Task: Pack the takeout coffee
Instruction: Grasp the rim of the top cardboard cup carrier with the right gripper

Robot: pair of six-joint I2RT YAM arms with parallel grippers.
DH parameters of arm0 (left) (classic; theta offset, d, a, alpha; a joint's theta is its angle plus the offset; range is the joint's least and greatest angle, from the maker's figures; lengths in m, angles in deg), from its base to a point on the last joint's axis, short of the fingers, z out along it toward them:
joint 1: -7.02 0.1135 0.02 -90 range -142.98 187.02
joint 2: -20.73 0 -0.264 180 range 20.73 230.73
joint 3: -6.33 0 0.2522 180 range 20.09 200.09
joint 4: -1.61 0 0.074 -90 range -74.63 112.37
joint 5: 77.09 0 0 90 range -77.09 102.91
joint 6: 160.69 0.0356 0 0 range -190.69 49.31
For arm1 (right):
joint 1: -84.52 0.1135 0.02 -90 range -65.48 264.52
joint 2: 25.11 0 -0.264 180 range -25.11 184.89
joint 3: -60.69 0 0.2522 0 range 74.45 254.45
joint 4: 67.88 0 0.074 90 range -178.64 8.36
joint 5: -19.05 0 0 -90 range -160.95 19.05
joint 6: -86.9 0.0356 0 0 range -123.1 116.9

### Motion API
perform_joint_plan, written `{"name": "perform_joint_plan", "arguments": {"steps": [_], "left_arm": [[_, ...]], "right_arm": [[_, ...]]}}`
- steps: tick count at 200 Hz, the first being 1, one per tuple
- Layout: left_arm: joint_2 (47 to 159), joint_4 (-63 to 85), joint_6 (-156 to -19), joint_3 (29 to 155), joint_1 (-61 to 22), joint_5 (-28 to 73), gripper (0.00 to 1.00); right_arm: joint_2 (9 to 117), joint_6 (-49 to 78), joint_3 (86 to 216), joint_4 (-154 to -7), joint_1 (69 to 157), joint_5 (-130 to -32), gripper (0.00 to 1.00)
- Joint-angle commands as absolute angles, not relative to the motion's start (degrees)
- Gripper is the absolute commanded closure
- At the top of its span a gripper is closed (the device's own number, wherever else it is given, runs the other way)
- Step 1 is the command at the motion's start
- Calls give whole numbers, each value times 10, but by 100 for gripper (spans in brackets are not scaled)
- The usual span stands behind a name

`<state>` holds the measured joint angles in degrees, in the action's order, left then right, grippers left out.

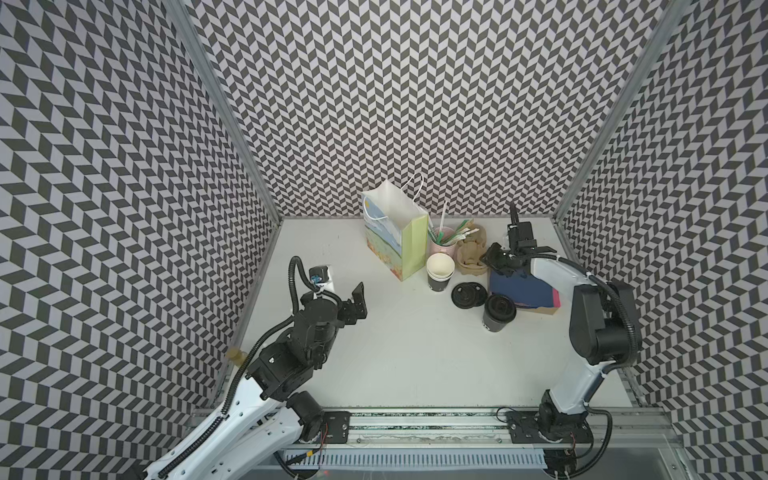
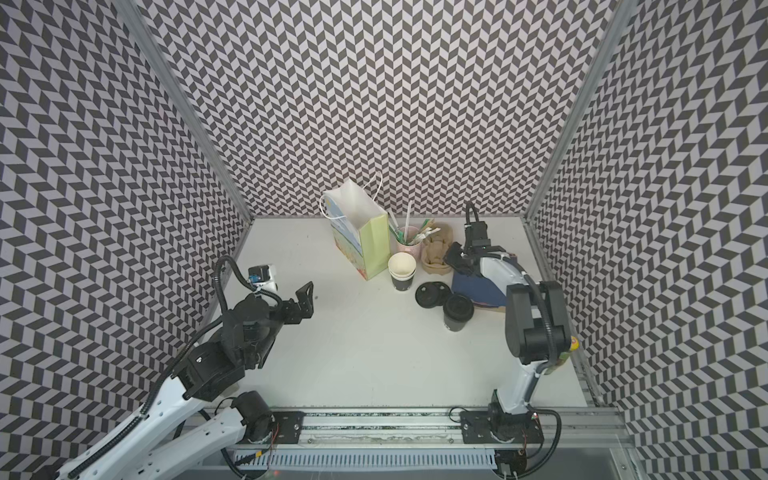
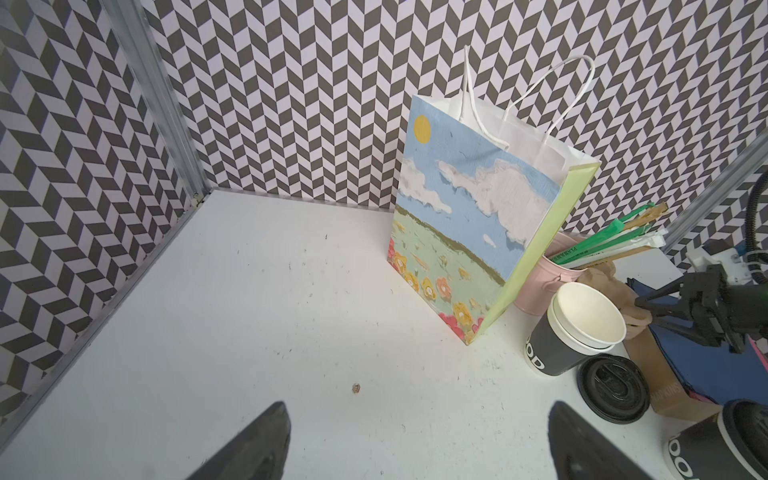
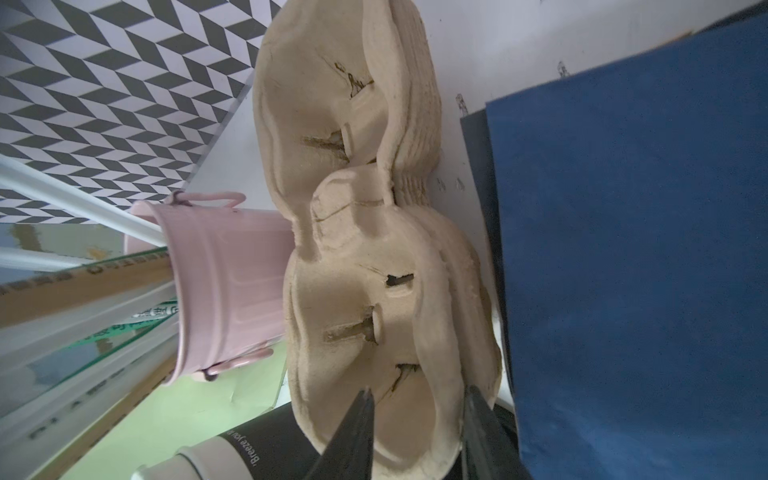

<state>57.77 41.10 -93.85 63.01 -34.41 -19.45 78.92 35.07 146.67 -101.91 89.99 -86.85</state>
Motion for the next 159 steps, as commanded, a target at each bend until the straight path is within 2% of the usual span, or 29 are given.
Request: {"name": "perform_joint_plan", "arguments": {"steps": [1,93,159], "left_arm": [[576,397,-935,626,-339,-191,3],[575,396,-921,626,-336,-186,3],[574,395,-920,625,-335,-185,3]], "right_arm": [[793,351,1459,-989,897,-867,68],[787,354,1448,-966,897,-884,82],[777,360,1440,-954,893,-889,87]]}}
